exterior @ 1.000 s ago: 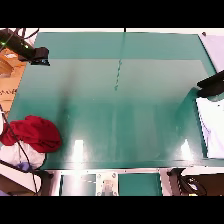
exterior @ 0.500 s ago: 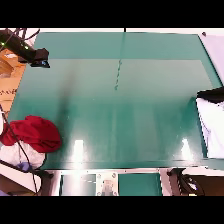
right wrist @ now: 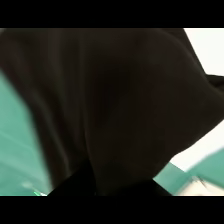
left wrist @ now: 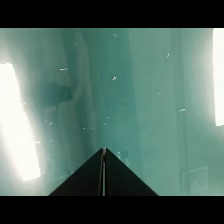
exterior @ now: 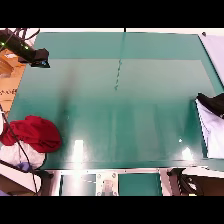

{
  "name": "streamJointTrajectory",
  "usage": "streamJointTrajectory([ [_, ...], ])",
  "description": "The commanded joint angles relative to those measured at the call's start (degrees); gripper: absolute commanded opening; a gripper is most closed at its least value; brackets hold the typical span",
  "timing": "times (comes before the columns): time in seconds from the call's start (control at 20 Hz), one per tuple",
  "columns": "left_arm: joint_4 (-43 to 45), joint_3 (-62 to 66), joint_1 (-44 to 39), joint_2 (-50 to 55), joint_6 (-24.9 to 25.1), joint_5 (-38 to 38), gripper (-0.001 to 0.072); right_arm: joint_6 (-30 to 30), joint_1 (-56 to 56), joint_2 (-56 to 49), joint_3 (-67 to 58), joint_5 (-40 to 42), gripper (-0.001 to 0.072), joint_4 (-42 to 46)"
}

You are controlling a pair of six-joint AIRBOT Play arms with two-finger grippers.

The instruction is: Fold the shirts.

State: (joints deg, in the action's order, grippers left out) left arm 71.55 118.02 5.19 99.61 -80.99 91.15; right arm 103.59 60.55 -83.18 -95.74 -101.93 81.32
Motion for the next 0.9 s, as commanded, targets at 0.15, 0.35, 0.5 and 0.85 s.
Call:
streamJointTrajectory([
  [0.15, -0.42, 0.00, -0.15, 0.00, -0.02, 0.61, 0.0026, 1.01, 0.94, 0.02, 11.28, -3.50, 0.0688, 12.11],
  [0.35, -1.64, 0.00, -0.15, -0.02, -0.66, -1.03, 0.0026, 0.83, -0.94, -1.36, 4.83, 0.35, 0.0275, 1.90],
  [0.5, -2.36, 0.00, -0.15, -0.28, -2.23, -1.62, 0.0025, -4.76, -7.63, -1.31, -1.05, 6.36, 0.0022, -8.41],
  [0.85, -0.76, -21.42, -3.63, -15.85, -2.47, -4.85, 0.0023, -11.67, -37.18, 5.92, 9.01, 18.51, 0.0020, -8.37],
])
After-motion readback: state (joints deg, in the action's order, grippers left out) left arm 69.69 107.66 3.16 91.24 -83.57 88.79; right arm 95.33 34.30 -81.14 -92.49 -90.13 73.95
